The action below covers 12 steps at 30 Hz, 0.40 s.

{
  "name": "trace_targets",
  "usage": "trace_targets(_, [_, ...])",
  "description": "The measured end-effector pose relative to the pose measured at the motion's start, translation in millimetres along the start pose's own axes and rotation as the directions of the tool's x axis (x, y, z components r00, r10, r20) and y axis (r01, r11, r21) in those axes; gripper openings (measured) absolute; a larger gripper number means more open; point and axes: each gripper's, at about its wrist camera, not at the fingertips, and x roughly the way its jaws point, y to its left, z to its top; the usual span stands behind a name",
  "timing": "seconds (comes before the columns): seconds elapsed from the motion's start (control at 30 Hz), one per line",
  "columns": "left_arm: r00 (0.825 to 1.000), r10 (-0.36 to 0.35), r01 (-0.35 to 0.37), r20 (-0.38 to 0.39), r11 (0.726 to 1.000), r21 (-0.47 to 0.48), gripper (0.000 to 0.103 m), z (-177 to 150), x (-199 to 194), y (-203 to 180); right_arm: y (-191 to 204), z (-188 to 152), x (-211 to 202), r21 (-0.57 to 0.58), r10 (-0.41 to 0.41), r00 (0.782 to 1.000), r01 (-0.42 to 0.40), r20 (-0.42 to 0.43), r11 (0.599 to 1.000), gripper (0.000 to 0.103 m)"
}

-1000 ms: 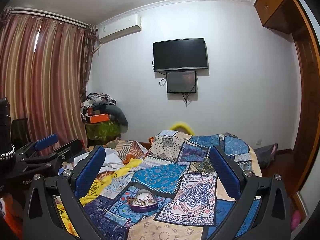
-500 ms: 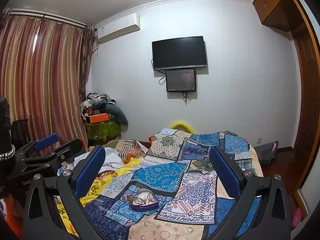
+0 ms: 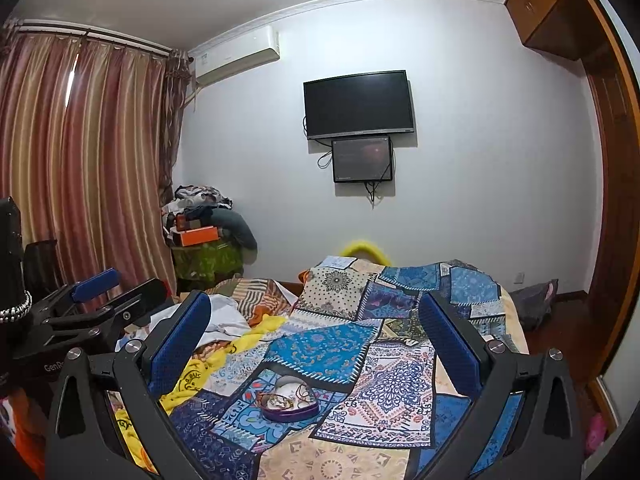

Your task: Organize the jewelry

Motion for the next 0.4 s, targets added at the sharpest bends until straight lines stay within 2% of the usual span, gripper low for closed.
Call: trace_targets(0.4, [1.0, -0.002, 0.002, -0.007, 1.0, 0.006, 0.103, -1.9, 2.1, 0.3, 1.3, -0.1, 1.6, -0.005, 0.003, 1.0, -0.003, -0.007, 1.0, 0.103])
